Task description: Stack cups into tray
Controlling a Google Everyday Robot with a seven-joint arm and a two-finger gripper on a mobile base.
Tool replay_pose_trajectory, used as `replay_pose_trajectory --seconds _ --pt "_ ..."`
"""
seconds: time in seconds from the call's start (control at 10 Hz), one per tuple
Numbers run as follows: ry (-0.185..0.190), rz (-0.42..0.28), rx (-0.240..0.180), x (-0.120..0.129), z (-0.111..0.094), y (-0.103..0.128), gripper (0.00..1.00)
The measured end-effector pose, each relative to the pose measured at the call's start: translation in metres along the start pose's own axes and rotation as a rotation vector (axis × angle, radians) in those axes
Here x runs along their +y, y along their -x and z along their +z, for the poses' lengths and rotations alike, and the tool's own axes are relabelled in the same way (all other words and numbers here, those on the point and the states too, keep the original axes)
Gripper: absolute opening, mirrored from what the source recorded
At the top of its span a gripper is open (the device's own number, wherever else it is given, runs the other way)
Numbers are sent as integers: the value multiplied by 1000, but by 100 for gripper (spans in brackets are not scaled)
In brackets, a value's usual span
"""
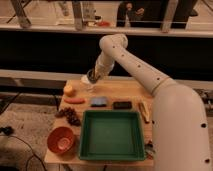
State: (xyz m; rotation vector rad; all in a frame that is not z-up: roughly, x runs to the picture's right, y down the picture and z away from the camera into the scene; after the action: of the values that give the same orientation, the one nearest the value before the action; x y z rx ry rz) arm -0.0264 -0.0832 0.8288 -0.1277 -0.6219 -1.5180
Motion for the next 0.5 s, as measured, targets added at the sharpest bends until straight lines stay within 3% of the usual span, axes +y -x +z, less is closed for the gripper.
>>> replay_pose_trajectory --seconds 0.5 --pt "-10 -23 -4 -4 2 2 0"
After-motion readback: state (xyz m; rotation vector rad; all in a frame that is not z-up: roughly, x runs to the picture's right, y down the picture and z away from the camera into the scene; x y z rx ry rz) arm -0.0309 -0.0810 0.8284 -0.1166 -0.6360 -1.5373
